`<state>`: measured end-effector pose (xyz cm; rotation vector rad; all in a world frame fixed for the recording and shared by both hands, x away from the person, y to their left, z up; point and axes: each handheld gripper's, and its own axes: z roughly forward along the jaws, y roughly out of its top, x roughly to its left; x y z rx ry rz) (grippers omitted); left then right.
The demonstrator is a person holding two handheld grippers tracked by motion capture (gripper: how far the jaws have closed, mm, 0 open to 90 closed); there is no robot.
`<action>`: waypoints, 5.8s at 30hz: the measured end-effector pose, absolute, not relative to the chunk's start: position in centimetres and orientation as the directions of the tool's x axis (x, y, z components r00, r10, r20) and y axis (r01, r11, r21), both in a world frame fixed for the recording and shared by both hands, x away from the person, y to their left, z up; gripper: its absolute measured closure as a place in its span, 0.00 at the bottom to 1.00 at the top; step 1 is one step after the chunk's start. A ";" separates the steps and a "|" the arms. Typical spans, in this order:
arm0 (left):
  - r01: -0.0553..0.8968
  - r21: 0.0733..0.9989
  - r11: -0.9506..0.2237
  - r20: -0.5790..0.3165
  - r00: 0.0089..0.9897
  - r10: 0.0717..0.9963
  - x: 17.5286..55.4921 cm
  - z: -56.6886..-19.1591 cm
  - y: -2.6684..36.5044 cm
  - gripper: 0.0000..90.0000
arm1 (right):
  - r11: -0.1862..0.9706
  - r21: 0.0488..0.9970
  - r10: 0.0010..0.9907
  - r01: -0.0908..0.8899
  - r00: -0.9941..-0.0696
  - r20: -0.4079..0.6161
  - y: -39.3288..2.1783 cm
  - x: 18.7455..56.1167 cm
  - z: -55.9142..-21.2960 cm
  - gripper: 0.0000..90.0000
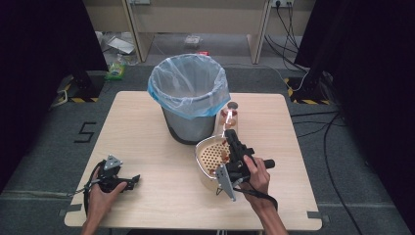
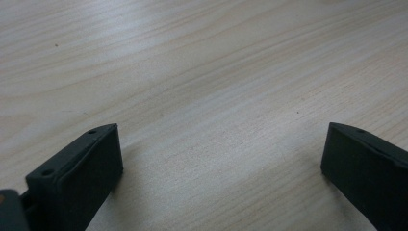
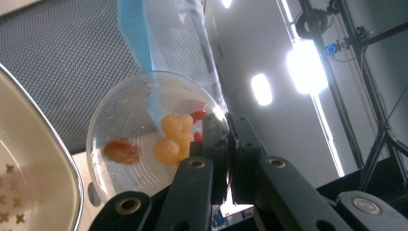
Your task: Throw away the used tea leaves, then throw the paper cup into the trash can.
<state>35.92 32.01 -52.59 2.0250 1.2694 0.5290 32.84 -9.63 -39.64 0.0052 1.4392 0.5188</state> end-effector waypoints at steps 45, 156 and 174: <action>0.623 0.726 -0.292 -0.018 0.442 0.897 35.9 -52.6 32.1 0.00 | 0.856 0.412 0.424 -0.311 -0.031 -0.905 -10.2 34.0 -39.4 0.97; 0.625 0.726 -0.288 -0.023 0.441 0.897 35.9 -52.6 32.1 0.00 | 0.374 0.907 0.843 0.195 -0.479 -0.244 -14.9 48.1 -26.3 0.46; 0.625 0.725 -0.289 -0.022 0.441 0.897 35.9 -52.6 32.1 0.00 | 0.344 0.895 0.874 0.284 -0.446 -0.195 -20.8 44.3 -31.9 0.41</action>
